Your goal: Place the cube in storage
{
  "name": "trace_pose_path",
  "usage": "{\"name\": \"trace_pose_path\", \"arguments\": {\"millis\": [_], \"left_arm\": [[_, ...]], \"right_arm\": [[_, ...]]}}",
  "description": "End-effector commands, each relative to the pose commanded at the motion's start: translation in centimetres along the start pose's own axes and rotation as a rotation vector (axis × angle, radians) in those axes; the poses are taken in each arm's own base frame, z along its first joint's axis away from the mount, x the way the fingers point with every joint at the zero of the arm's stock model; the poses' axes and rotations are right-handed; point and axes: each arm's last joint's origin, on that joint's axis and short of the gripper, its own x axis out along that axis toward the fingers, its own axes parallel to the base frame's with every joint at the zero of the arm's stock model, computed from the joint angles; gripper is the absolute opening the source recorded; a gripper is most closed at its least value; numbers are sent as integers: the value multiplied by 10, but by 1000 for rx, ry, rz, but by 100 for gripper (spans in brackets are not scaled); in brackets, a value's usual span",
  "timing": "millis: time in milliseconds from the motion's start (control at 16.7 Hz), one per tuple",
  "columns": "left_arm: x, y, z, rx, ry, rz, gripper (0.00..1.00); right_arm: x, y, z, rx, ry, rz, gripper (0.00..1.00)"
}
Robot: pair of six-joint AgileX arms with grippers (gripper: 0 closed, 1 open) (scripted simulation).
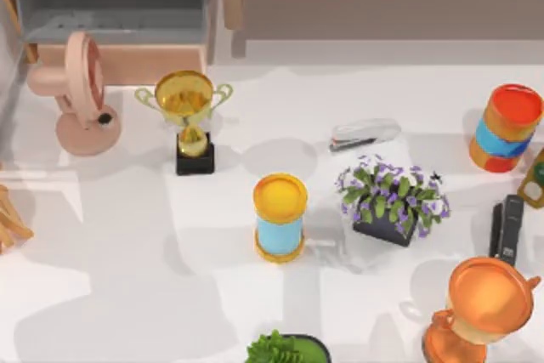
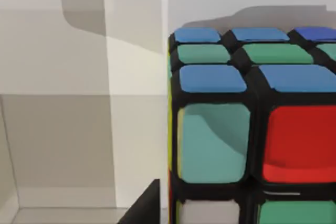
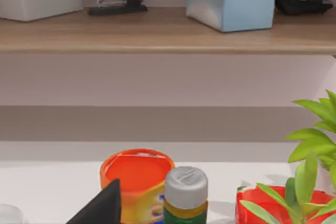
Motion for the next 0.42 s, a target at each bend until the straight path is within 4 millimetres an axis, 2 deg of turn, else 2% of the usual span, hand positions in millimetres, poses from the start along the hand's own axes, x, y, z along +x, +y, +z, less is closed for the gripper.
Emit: {"name": "trace_pose_path", "arguments": {"millis": [60, 120, 420], "left_arm": [[0, 0, 0, 0, 0, 0, 98], [0, 0, 0, 0, 0, 0, 100], [0, 0, 0, 0, 0, 0, 100]], "right_arm": [[0, 0, 0, 0, 0, 0, 100], [0, 0, 0, 0, 0, 0, 100], [0, 0, 0, 0, 0, 0, 100]]}}
